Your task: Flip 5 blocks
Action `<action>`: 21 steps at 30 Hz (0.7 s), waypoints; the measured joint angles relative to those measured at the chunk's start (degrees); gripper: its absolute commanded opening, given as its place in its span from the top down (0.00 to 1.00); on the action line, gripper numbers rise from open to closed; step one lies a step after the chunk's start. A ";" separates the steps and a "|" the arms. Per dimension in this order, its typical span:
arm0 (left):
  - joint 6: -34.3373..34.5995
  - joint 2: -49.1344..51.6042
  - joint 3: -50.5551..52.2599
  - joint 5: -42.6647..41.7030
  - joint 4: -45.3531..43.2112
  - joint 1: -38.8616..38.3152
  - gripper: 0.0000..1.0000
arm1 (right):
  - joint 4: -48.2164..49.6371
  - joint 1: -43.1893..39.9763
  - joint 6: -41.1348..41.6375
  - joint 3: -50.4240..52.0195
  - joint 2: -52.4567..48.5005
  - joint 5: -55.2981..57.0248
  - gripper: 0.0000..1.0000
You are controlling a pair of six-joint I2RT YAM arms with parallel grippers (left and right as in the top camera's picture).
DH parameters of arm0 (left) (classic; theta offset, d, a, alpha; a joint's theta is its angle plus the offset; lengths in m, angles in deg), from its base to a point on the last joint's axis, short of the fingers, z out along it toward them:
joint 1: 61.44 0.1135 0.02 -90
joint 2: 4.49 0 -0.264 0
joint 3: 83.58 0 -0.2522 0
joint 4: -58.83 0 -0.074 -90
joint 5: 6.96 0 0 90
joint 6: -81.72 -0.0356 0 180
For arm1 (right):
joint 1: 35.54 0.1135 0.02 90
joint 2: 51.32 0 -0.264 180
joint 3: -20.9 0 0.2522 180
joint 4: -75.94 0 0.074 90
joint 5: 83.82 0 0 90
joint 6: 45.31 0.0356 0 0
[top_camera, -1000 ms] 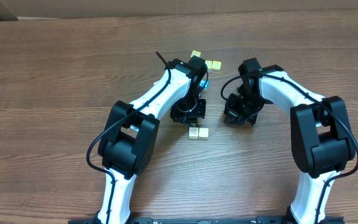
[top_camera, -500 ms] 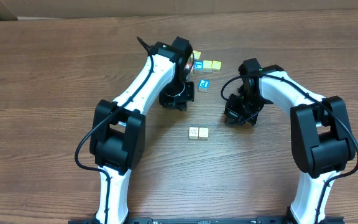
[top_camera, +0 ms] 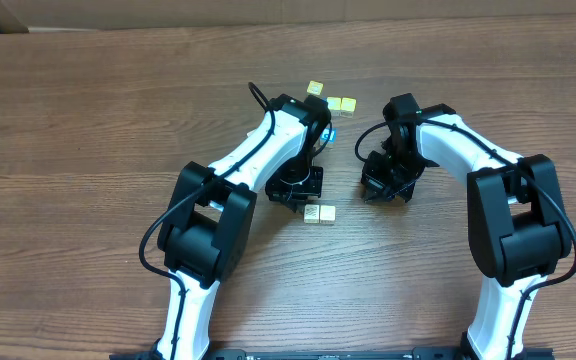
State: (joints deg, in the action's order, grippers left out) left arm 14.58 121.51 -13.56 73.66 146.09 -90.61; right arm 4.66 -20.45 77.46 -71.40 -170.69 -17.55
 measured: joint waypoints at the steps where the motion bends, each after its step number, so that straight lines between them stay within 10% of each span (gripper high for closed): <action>1: 0.15 0.00 0.00 -0.02 -0.02 0.00 0.96 | -0.02 0.00 0.02 0.00 0.00 0.02 0.92; 21: 0.83 0.00 0.00 -1.95 0.04 0.00 0.96 | 0.00 0.07 -0.04 -0.09 0.07 0.02 0.81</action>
State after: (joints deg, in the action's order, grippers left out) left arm 15.41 121.51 -13.56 71.71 146.13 -90.61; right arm 4.66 -20.39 77.42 -71.49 -170.62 -17.52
